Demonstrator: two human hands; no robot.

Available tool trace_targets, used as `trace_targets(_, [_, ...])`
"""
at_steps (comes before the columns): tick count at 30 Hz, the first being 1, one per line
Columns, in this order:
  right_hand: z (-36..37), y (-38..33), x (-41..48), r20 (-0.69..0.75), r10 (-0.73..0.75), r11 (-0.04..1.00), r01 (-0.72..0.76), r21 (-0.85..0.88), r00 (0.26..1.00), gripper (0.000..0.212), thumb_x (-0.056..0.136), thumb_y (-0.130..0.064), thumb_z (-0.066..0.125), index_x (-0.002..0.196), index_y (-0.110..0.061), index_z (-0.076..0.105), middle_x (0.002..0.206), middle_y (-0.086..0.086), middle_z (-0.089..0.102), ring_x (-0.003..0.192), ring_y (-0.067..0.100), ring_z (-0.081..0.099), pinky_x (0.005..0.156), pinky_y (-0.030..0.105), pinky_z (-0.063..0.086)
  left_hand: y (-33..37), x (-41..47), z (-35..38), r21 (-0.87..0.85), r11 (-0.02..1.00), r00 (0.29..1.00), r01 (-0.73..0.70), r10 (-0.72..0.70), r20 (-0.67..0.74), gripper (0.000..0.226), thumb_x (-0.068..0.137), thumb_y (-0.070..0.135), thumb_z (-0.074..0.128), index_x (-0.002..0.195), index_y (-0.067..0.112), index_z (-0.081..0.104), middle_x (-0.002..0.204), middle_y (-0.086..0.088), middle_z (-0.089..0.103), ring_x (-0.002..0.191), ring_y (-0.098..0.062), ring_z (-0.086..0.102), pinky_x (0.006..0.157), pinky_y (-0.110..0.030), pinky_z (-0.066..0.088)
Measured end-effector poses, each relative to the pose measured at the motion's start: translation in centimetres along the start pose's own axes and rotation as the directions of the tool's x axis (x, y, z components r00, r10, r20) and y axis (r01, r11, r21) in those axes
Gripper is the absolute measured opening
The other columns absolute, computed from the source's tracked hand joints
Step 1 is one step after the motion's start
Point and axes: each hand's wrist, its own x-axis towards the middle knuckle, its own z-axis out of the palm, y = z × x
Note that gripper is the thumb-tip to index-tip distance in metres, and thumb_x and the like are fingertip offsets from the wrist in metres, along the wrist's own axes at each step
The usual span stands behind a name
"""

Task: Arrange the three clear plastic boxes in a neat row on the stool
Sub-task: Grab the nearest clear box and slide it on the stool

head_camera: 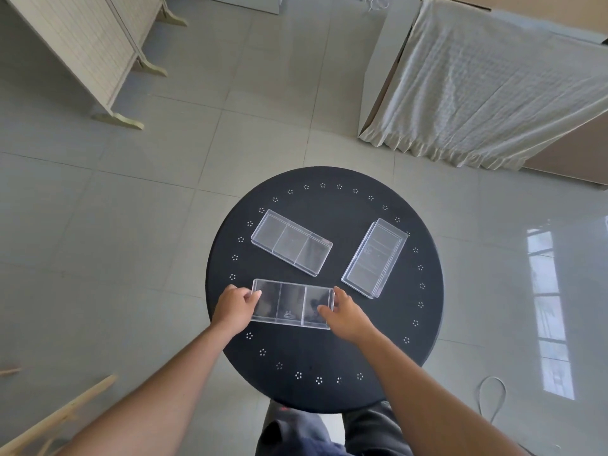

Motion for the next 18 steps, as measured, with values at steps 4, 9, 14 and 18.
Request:
trace_targets(4, [-0.2,0.2,1.5,0.023,0.03,0.999,-0.031,0.036,0.999,0.089,0.084,-0.057,0.056,0.162,-0.02,0.032,0.159,0.009,0.049,0.135,0.031,0.059,0.11,0.045,0.05,0.1,0.8,0.0,-0.038,0.999,0.999,0.025,-0.024,0.036,0.05,0.109,0.045,0.055,0.068,0.016,0.059,0.099,-0.009,0.059,0.086,-0.027,0.061,0.079,-0.032,0.042])
trace_targets(9, [-0.6,-0.5,2.0,-0.01,0.02,1.0,-0.02,0.02,1.0,0.077,0.102,-0.042,0.056,0.166,-0.014,0.025,0.165,0.011,0.038,0.148,0.034,0.044,0.119,0.044,0.039,0.6,2.1,-0.4,-0.104,0.992,0.996,0.074,-0.079,-0.046,0.064,0.113,0.046,0.038,0.057,0.013,0.04,0.073,-0.014,0.056,0.071,-0.035,0.055,0.067,-0.041,0.039])
trace_targets(14, [-1.0,-1.6,3.5,-0.035,0.002,0.994,0.002,0.106,0.999,0.078,0.104,-0.041,0.057,0.168,-0.016,0.02,0.17,0.006,0.038,0.149,0.029,0.046,0.112,0.035,0.04,2.9,4.5,-1.4,-0.27,0.963,0.991,-0.003,-0.033,-0.129,0.058,0.111,0.05,0.038,0.08,0.003,0.055,0.079,-0.015,0.066,0.078,-0.034,0.066,0.073,-0.049,0.051])
trace_targets(18, [-1.2,-2.8,4.9,-0.04,-0.005,0.992,0.01,0.125,0.999,0.083,0.103,-0.042,0.059,0.168,-0.015,0.016,0.172,0.003,0.035,0.148,0.028,0.046,0.106,0.033,0.043,5.1,6.7,-2.2,-0.399,0.914,0.995,0.076,-0.096,-0.032,0.067,0.108,0.06,0.04,0.153,0.012,0.05,0.156,-0.01,0.059,0.144,-0.031,0.056,0.12,-0.052,0.042])
